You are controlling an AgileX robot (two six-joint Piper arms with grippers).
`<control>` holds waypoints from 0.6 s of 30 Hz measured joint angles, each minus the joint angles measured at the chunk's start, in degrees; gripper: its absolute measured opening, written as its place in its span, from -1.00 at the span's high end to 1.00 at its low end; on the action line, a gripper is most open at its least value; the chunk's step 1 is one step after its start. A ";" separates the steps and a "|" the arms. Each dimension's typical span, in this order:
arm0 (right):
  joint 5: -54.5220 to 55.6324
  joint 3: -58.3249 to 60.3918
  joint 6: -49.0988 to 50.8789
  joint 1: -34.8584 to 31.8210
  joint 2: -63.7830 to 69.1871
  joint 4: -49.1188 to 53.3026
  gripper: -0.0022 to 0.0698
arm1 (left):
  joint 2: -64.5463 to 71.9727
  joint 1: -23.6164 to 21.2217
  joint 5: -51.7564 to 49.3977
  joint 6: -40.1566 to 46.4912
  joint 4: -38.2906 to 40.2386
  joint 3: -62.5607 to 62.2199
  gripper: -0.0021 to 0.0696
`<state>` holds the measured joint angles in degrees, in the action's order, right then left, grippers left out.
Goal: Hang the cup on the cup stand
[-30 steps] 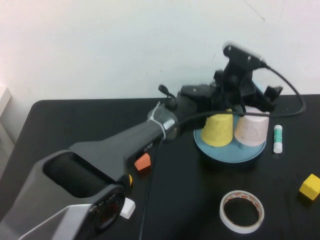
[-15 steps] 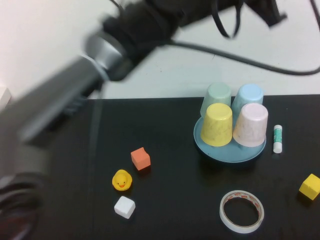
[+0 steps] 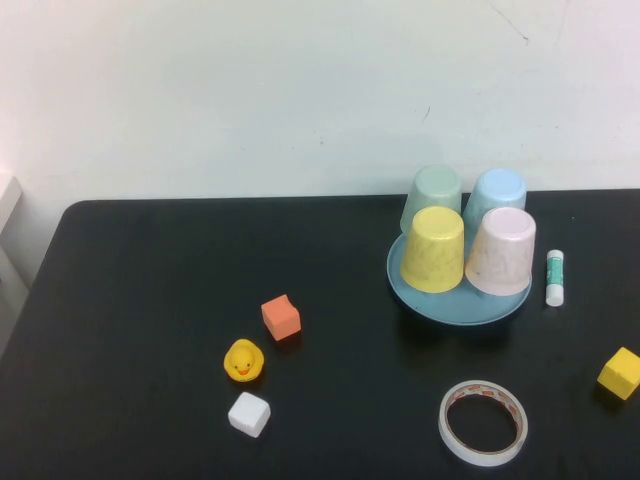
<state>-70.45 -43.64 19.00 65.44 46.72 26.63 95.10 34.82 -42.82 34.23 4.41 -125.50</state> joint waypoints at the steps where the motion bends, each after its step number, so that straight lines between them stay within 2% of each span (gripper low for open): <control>1: 0.00 0.00 0.00 0.00 0.00 0.00 0.94 | -0.90 -0.46 -2.51 -2.06 -2.50 0.00 0.94; 4: 0.00 0.00 0.00 0.00 0.00 0.00 0.94 | -4.40 -1.93 -9.65 -9.12 -7.82 -0.05 0.94; 12: 0.00 0.00 0.00 0.00 0.00 0.00 0.94 | -13.71 -2.09 -9.66 -16.68 -10.63 6.44 0.94; 18: 0.00 0.00 0.00 0.00 0.00 0.00 0.94 | -25.44 -2.09 -7.64 -24.60 -17.26 19.12 0.94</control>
<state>-70.45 -43.64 19.00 65.44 46.72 26.63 69.66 32.73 -50.46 9.63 -12.85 -106.38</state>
